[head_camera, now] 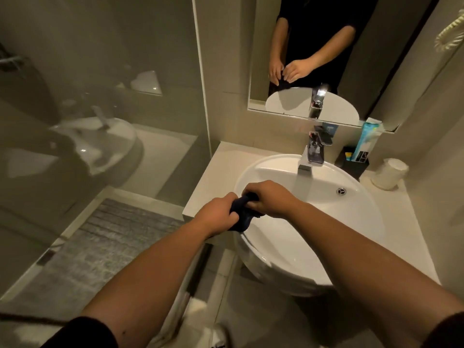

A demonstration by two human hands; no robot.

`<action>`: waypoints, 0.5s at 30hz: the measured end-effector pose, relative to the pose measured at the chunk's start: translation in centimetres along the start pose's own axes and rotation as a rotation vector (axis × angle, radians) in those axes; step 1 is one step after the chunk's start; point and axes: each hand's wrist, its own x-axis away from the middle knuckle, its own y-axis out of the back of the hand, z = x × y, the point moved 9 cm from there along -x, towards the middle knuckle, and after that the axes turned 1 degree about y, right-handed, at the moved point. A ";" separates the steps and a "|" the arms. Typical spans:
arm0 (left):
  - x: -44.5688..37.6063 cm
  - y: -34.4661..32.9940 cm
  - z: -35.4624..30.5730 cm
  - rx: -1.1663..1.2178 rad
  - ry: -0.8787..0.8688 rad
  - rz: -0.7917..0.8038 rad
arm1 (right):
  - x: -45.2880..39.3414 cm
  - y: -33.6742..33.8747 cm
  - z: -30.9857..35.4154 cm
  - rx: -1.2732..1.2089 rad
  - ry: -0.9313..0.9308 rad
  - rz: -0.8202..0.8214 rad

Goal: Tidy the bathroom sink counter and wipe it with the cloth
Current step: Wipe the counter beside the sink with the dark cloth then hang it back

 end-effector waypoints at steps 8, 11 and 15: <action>-8.6 3.4 3.6 0.096 -0.041 0.040 | -9.2 1.4 -2.6 -0.053 -0.073 -0.032; -12.2 4.8 4.6 0.007 -0.058 0.023 | -11.9 1.8 -4.3 -0.070 -0.092 -0.056; -16.4 6.4 6.5 -0.027 -0.026 -0.020 | -13.9 1.2 -9.9 -0.095 -0.209 -0.144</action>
